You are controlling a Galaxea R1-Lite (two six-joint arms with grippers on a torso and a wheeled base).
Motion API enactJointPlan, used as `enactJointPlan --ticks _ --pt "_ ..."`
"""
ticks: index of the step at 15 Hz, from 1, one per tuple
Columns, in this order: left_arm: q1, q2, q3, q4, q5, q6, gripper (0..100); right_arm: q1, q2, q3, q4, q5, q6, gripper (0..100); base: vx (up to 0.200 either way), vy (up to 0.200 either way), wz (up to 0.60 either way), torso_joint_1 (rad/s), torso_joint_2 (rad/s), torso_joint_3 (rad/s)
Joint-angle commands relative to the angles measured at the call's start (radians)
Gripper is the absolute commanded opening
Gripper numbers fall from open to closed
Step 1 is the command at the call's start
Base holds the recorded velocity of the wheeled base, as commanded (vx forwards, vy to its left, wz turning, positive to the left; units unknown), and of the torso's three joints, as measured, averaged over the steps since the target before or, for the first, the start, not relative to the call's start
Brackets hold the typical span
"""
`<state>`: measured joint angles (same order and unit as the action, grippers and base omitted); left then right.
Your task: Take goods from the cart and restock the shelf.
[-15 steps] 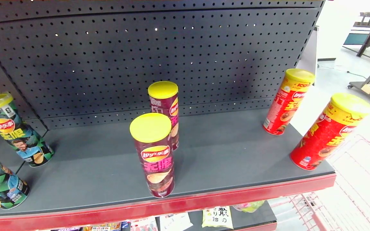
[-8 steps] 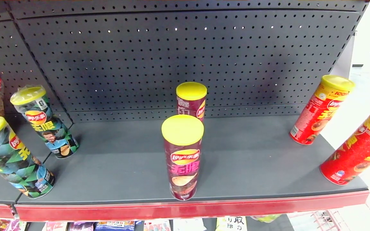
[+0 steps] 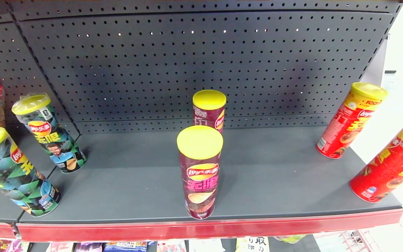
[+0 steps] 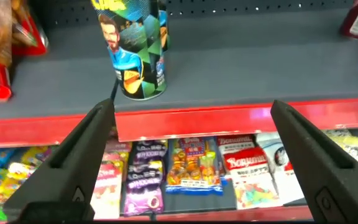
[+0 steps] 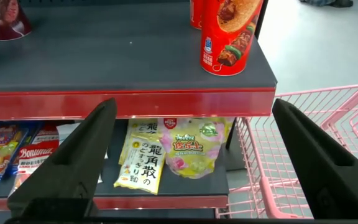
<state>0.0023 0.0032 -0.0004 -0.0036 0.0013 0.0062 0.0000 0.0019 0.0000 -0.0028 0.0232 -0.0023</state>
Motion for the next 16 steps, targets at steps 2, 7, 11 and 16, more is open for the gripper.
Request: enactJointPlan --ticks 2,7,11,16 --pt "0.001 -0.002 0.0 -0.001 -0.001 0.014 100 0.0 0.0 0.0 0.0 0.0 0.002 100 0.0 0.0 0.0 0.0 0.0 0.0" --pt "-0.001 0.003 0.0 -0.001 0.0 0.032 100 0.0 0.0 0.0 0.0 -0.002 0.002 100 0.0 0.0 0.0 0.0 0.0 0.0" --pt "-0.004 0.015 0.0 0.002 -0.001 0.029 100 0.0 0.0 0.0 0.0 -0.002 0.002 100 0.0 0.0 0.0 0.0 0.0 0.0" --pt "-0.042 0.574 -0.572 0.002 -0.072 -0.192 100 0.0 0.0 0.0 0.0 0.0 -0.005 100 0.0 0.0 0.0 0.0 0.0 0.0"
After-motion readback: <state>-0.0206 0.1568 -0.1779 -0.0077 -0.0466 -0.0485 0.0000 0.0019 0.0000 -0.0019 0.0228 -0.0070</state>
